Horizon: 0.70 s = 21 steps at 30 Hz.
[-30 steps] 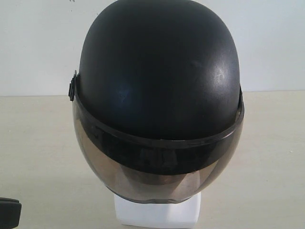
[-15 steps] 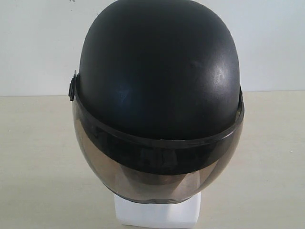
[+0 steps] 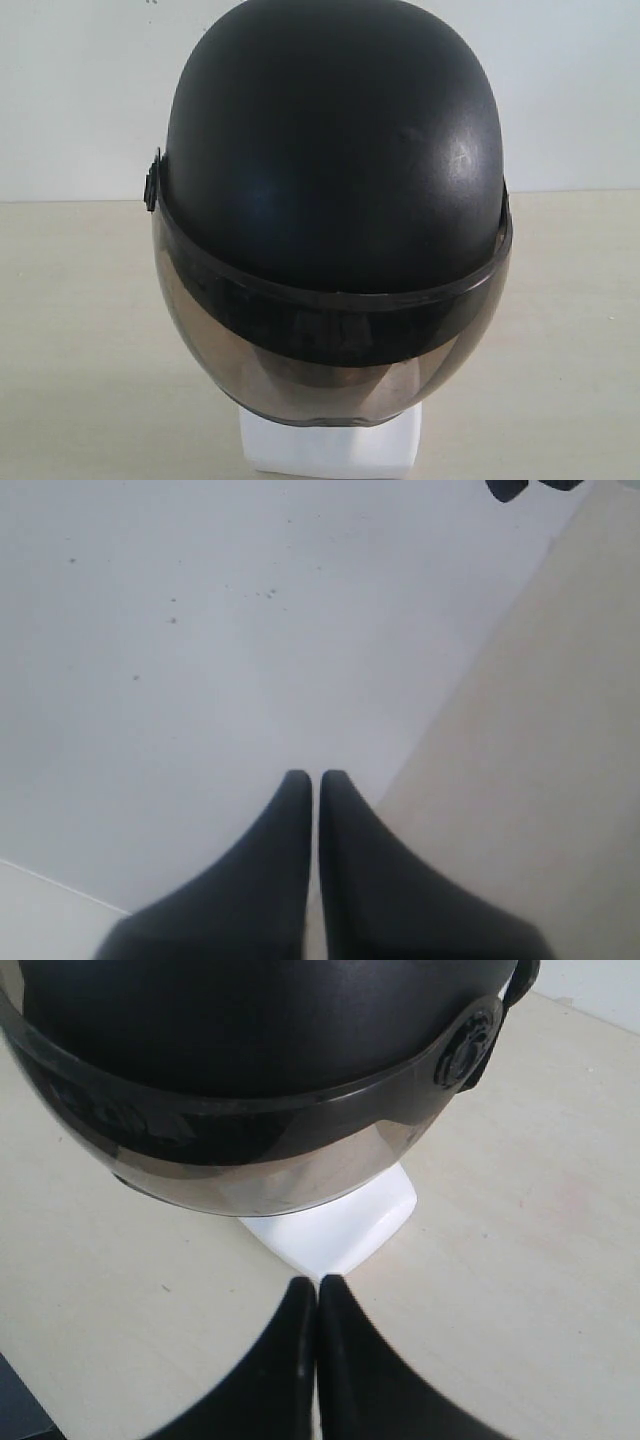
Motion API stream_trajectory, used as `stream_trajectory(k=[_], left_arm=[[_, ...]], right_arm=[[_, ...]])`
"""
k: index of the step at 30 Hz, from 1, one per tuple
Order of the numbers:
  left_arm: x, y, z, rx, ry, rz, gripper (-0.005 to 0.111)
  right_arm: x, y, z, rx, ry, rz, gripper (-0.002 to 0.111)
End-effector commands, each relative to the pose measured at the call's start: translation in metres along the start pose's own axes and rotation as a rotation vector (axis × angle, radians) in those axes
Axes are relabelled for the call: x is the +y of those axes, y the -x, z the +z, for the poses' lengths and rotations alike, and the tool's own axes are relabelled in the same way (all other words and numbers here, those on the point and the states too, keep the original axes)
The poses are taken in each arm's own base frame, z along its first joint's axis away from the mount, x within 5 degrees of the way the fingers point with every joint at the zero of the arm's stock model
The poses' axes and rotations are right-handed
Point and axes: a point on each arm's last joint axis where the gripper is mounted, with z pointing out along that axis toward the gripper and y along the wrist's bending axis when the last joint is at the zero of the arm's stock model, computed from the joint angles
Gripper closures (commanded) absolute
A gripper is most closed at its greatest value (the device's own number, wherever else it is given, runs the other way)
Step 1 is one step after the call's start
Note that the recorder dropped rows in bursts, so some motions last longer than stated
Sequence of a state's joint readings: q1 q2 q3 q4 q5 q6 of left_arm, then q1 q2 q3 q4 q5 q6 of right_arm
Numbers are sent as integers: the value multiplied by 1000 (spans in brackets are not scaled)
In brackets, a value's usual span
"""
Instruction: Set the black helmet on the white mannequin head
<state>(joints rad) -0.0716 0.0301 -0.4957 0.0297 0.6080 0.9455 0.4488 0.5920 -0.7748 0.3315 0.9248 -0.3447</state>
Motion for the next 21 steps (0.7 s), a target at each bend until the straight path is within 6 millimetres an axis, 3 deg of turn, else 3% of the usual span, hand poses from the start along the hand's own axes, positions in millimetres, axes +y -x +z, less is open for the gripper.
stream_trajectory(k=[1, 6, 11, 16, 21], left_arm=[[1, 1, -5, -38, 41, -61, 102], [1, -2, -3, -43, 61, -575, 102], [-21, -20, 16, -9, 55, -914, 102], [-60, -42, 40, -47, 35, -1008, 102], [-91, -60, 51, -32, 4, -1058, 102]], right_arm=[[0, 1, -2, -9, -1, -6, 109], [0, 1, -2, -11, -2, -6, 109], [0, 1, -2, -9, -2, -5, 109], [0, 1, -2, -9, -2, -5, 109], [0, 1, -2, -9, -2, -3, 109]])
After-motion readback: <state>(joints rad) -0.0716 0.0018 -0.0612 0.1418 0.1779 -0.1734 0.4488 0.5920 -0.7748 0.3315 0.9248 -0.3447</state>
